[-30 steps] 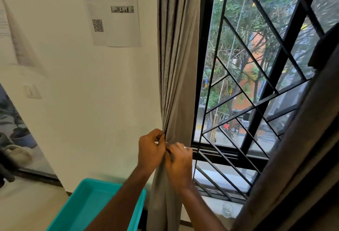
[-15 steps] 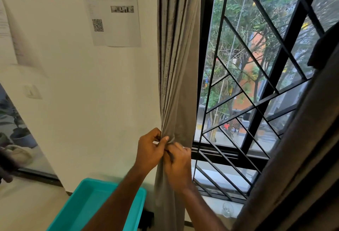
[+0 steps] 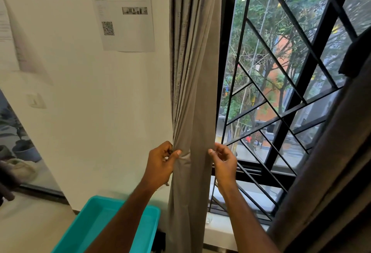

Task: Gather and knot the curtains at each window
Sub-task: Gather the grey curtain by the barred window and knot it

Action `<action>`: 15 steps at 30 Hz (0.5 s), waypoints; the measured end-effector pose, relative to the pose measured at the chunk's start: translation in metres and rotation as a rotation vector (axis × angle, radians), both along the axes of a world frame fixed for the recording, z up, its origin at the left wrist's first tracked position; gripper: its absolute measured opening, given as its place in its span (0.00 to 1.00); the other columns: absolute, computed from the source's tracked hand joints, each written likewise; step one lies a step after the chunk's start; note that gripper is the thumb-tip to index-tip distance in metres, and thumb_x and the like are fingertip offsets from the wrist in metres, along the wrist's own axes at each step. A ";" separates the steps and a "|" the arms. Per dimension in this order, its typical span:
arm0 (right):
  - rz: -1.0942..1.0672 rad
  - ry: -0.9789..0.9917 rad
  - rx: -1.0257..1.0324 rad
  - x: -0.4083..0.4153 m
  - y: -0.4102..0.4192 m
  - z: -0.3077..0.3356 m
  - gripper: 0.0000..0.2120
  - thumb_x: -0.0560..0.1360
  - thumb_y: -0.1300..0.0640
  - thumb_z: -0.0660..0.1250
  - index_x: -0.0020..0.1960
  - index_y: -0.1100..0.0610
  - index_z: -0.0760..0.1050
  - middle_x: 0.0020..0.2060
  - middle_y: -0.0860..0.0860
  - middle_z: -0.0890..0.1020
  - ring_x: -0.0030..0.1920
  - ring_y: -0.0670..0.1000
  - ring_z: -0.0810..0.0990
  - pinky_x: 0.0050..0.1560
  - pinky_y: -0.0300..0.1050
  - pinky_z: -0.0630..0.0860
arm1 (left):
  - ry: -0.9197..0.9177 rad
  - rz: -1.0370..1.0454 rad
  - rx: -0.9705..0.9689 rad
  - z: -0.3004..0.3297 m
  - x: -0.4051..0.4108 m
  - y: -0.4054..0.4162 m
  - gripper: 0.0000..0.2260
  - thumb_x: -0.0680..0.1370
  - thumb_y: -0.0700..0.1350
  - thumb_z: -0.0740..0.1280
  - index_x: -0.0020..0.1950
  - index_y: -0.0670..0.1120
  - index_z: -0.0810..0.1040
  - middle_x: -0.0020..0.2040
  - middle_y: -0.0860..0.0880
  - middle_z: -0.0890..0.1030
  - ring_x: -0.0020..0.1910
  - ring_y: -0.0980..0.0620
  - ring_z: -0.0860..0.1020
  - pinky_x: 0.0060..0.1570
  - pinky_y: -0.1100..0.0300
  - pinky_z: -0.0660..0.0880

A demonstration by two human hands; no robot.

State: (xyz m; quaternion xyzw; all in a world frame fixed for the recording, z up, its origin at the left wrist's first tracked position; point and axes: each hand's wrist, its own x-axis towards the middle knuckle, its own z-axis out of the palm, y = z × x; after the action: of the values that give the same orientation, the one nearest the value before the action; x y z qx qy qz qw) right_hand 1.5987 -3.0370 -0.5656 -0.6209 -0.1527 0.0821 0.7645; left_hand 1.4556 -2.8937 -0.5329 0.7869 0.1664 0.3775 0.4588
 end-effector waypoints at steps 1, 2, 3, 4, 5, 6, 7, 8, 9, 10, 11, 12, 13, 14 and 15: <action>-0.044 -0.006 -0.024 0.001 0.000 -0.003 0.09 0.76 0.63 0.74 0.54 0.54 0.83 0.46 0.52 0.87 0.51 0.53 0.86 0.55 0.62 0.82 | -0.002 0.037 0.012 0.001 0.001 0.001 0.13 0.79 0.45 0.70 0.38 0.51 0.71 0.30 0.51 0.74 0.30 0.56 0.73 0.36 0.58 0.76; -0.086 -0.008 -0.030 -0.001 0.000 -0.004 0.06 0.76 0.63 0.74 0.50 0.54 0.84 0.43 0.52 0.87 0.49 0.55 0.86 0.52 0.64 0.83 | -0.009 0.079 0.035 0.001 0.001 0.002 0.13 0.79 0.46 0.70 0.38 0.52 0.71 0.30 0.53 0.74 0.29 0.56 0.73 0.35 0.57 0.77; -0.141 -0.026 -0.043 -0.006 0.000 -0.005 0.06 0.75 0.63 0.75 0.47 0.53 0.85 0.41 0.52 0.87 0.46 0.54 0.86 0.50 0.63 0.83 | -0.013 0.128 0.072 0.000 0.002 0.002 0.13 0.79 0.47 0.70 0.38 0.53 0.71 0.31 0.54 0.74 0.29 0.55 0.73 0.34 0.57 0.77; -0.206 -0.075 -0.064 -0.014 0.000 -0.004 0.07 0.75 0.63 0.75 0.45 0.51 0.84 0.39 0.51 0.86 0.44 0.52 0.85 0.48 0.60 0.83 | -0.010 0.183 0.113 -0.001 0.003 0.002 0.12 0.79 0.47 0.70 0.38 0.52 0.71 0.31 0.54 0.75 0.30 0.55 0.73 0.34 0.56 0.77; -0.246 -0.173 -0.096 -0.025 0.000 -0.003 0.10 0.75 0.64 0.75 0.43 0.49 0.83 0.37 0.49 0.85 0.42 0.50 0.84 0.46 0.57 0.83 | -0.003 0.240 0.148 -0.003 0.005 0.001 0.12 0.79 0.48 0.71 0.38 0.50 0.72 0.31 0.53 0.75 0.30 0.54 0.74 0.35 0.55 0.76; -0.236 -0.320 -0.130 -0.039 0.002 -0.004 0.10 0.75 0.64 0.75 0.42 0.49 0.82 0.37 0.48 0.83 0.41 0.49 0.82 0.44 0.52 0.80 | 0.007 0.293 0.170 -0.004 0.006 -0.001 0.12 0.79 0.48 0.71 0.38 0.48 0.73 0.31 0.52 0.76 0.30 0.51 0.75 0.34 0.54 0.76; -0.198 -0.491 -0.173 -0.054 0.004 -0.005 0.10 0.75 0.64 0.75 0.42 0.50 0.81 0.38 0.46 0.82 0.41 0.49 0.81 0.44 0.48 0.78 | 0.012 0.335 0.185 -0.004 0.008 -0.004 0.13 0.79 0.48 0.71 0.39 0.47 0.73 0.30 0.51 0.76 0.30 0.50 0.75 0.34 0.54 0.76; -0.161 -0.634 -0.213 -0.068 0.006 -0.007 0.08 0.76 0.63 0.75 0.43 0.50 0.81 0.38 0.44 0.80 0.41 0.48 0.80 0.45 0.46 0.76 | 0.013 0.360 0.201 -0.004 0.010 -0.007 0.13 0.79 0.48 0.71 0.38 0.46 0.73 0.30 0.50 0.76 0.29 0.50 0.75 0.33 0.54 0.75; -0.143 -0.717 -0.244 -0.078 0.009 -0.009 0.07 0.76 0.61 0.74 0.45 0.50 0.81 0.39 0.42 0.80 0.42 0.47 0.79 0.47 0.44 0.74 | 0.013 0.364 0.216 -0.004 0.013 -0.010 0.13 0.79 0.48 0.71 0.38 0.46 0.74 0.30 0.50 0.76 0.29 0.50 0.75 0.33 0.56 0.75; -0.144 -0.750 -0.265 -0.083 0.013 -0.010 0.06 0.76 0.60 0.74 0.46 0.50 0.81 0.39 0.42 0.80 0.43 0.45 0.79 0.49 0.43 0.73 | 0.013 0.350 0.221 -0.004 0.015 -0.012 0.12 0.79 0.48 0.71 0.38 0.46 0.74 0.30 0.51 0.76 0.29 0.52 0.75 0.33 0.57 0.74; -0.151 -0.764 -0.286 -0.084 0.017 -0.012 0.05 0.77 0.60 0.74 0.47 0.50 0.81 0.40 0.42 0.80 0.43 0.44 0.78 0.50 0.43 0.72 | 0.012 0.324 0.214 -0.004 0.016 -0.015 0.12 0.80 0.47 0.71 0.38 0.47 0.74 0.31 0.52 0.76 0.29 0.54 0.75 0.34 0.59 0.74; -0.152 -0.771 -0.307 -0.084 0.021 -0.014 0.04 0.77 0.59 0.73 0.47 0.51 0.81 0.40 0.42 0.80 0.44 0.43 0.78 0.51 0.44 0.73 | 0.003 0.291 0.198 -0.005 0.016 -0.018 0.12 0.80 0.46 0.71 0.38 0.48 0.74 0.31 0.54 0.76 0.29 0.54 0.75 0.34 0.62 0.74; -0.147 -0.772 -0.327 -0.084 0.025 -0.015 0.03 0.78 0.58 0.72 0.47 0.51 0.81 0.41 0.42 0.80 0.43 0.43 0.77 0.51 0.46 0.74 | -0.012 0.256 0.173 -0.007 0.016 -0.020 0.12 0.80 0.44 0.71 0.37 0.50 0.74 0.30 0.56 0.76 0.29 0.55 0.75 0.35 0.65 0.74; -0.132 -0.764 -0.339 -0.083 0.027 -0.016 0.02 0.79 0.56 0.71 0.48 0.50 0.81 0.41 0.42 0.79 0.43 0.43 0.77 0.51 0.47 0.75 | -0.033 0.219 0.139 -0.008 0.014 -0.020 0.13 0.80 0.43 0.70 0.37 0.52 0.73 0.30 0.57 0.76 0.30 0.56 0.76 0.36 0.67 0.74; -0.111 -0.752 -0.343 -0.082 0.029 -0.016 0.02 0.79 0.55 0.69 0.48 0.50 0.81 0.41 0.42 0.79 0.44 0.43 0.77 0.51 0.49 0.75 | -0.048 0.182 0.100 -0.008 0.012 -0.019 0.14 0.80 0.42 0.70 0.37 0.54 0.73 0.29 0.57 0.76 0.31 0.57 0.77 0.36 0.68 0.75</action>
State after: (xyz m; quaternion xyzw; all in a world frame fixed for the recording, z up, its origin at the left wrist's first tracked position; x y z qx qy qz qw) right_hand 1.5164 -3.0084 -0.5813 -0.7333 -0.3718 -0.1674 0.5441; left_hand 1.4676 -2.9124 -0.5414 0.7813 0.2068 0.4442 0.3865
